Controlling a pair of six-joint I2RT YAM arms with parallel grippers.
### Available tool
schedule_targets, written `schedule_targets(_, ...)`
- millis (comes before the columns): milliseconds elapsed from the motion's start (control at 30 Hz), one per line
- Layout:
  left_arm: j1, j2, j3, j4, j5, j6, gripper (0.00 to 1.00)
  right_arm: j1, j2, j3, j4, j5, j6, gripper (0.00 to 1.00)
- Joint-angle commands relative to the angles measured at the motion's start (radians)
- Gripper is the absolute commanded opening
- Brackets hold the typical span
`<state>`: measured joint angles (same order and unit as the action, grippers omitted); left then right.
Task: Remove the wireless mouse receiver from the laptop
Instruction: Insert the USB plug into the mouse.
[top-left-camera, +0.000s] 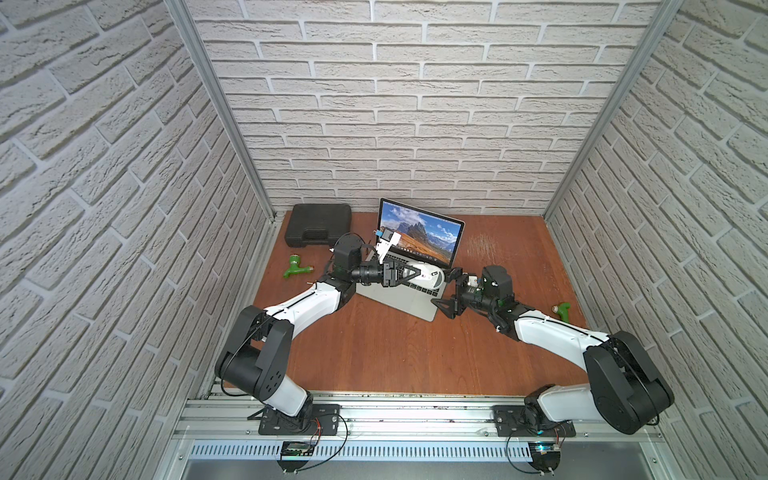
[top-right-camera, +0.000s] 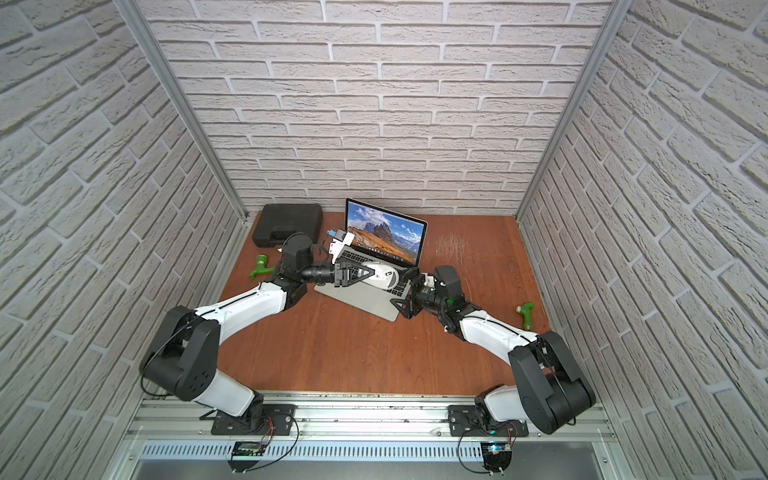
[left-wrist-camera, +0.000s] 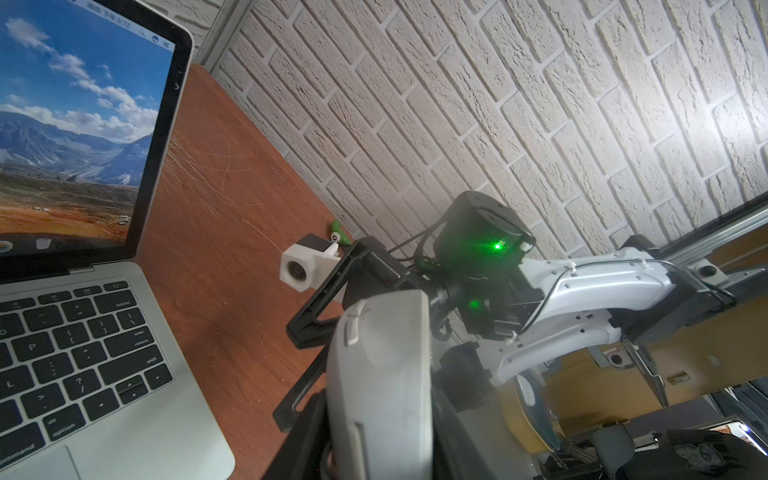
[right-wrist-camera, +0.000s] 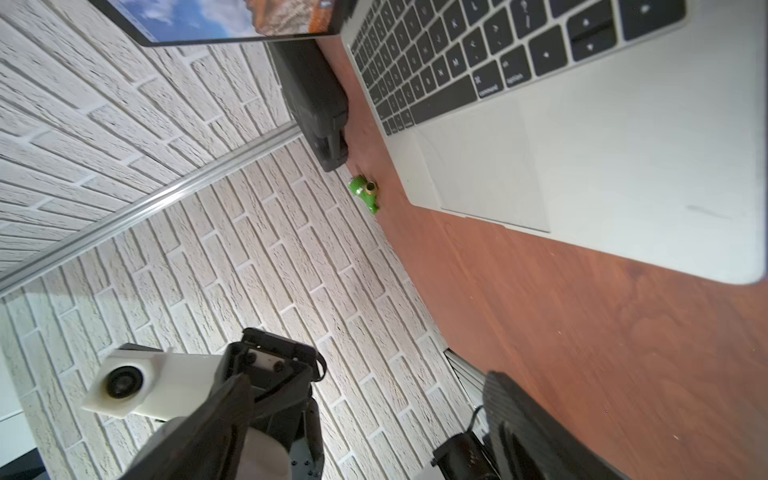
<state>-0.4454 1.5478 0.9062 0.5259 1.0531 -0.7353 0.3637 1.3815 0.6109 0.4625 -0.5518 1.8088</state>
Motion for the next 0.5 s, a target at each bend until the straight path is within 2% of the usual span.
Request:
schedule_targets(0,-0.002,-0.002,-0.011,0.121,-0.001,0.016,0.00,-0.004,0.000,0.059,0.100,0.079,0.190,0.92)
schedule_targets(133,-0.003,-0.002,-0.007,0.132,-0.008,0.027,0.00,0.004,0.036,0.077,0.198,0.075,0.273,0.92)
schedule_targets(267,-0.006,0.007,-0.004,0.137,-0.010,0.025,0.00,0.014,0.057,0.111,0.242,0.063,0.266,0.88)
schedule_targets(300,-0.006,0.009,-0.004,0.138,-0.010,0.020,0.00,0.003,0.045,0.129,0.214,0.054,0.204,0.86)
schedule_targets(367,-0.006,0.008,-0.007,0.154,-0.016,-0.001,0.00,-0.029,0.001,0.225,-0.019,0.000,-0.011,0.86)
schedule_targets(433,-0.005,0.009,-0.001,0.154,-0.016,-0.024,0.00,-0.060,-0.049,0.371,-0.401,0.009,-0.385,0.87)
schedule_targets(467,-0.004,0.006,-0.004,0.172,-0.013,-0.034,0.00,-0.065,-0.067,0.439,-0.561,0.053,-0.536,0.88)
